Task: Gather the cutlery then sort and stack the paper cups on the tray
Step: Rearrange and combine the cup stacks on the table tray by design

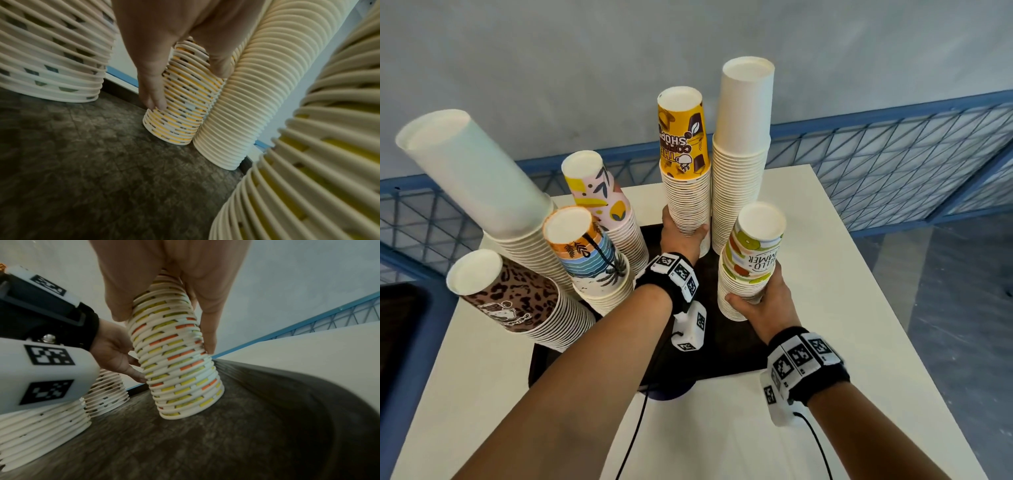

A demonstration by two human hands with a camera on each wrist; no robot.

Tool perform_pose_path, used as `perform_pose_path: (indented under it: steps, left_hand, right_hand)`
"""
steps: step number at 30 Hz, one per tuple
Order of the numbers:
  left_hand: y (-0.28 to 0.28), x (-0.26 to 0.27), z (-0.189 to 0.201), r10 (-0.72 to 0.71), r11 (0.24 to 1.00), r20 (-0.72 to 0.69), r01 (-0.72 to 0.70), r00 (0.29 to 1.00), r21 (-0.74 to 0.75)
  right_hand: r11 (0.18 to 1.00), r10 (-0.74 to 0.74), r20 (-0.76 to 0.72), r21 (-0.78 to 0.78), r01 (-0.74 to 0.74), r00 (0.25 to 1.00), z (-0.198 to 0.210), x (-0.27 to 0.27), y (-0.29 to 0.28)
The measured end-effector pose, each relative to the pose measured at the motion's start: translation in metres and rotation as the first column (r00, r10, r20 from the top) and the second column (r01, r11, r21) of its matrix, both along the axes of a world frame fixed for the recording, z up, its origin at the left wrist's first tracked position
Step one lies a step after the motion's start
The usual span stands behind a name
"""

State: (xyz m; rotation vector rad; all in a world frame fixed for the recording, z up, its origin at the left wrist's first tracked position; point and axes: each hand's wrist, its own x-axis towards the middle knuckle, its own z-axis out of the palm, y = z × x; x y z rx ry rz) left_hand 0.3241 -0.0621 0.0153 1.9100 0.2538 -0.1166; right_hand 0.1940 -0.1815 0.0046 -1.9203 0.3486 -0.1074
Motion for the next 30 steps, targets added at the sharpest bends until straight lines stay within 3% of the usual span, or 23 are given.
perform_pose_path:
  steps: [9, 12, 17, 22, 26, 30]
  left_hand:
    - [0.009, -0.028, 0.011, -0.076, 0.995, -0.183, 0.086, 0.980, 0.048]
    - [0.017, -0.074, 0.018, -0.086, 0.994, -0.148, 0.094, 0.985, 0.050]
    - [0.056, -0.140, 0.004, 0.197, 0.978, -0.027, -0.194, 0.980, 0.075]
    - [0.091, -0.135, 0.001, 0.385, 0.922, 0.061, -0.382, 0.921, -0.053]
    - [0.106, -0.117, -0.003, 0.376, 0.921, 0.115, -0.357, 0.920, -0.157]
    - [0.110, -0.106, -0.007, 0.290, 0.955, 0.127, -0.276, 0.949, -0.112]
  right_hand:
    - [1.000, 0.006, -0.004, 0.014, -0.006, 1.000, 0.002, -0.001, 0.000]
    - [1.000, -0.004, 0.001, 0.016, 0.004, 1.000, 0.002, -0.001, 0.001]
    - [1.000, -0.026, 0.007, -0.010, 0.026, 1.000, -0.004, -0.002, 0.007]
    - [0.999, -0.041, 0.037, 0.037, 0.039, 0.998, 0.001, -0.006, 0.016]
    - [0.996, 0.044, 0.006, 0.079, -0.044, 0.999, 0.002, -0.017, 0.029]
    - [0.985, 0.114, -0.008, 0.130, -0.112, 0.993, 0.002, -0.027, 0.053]
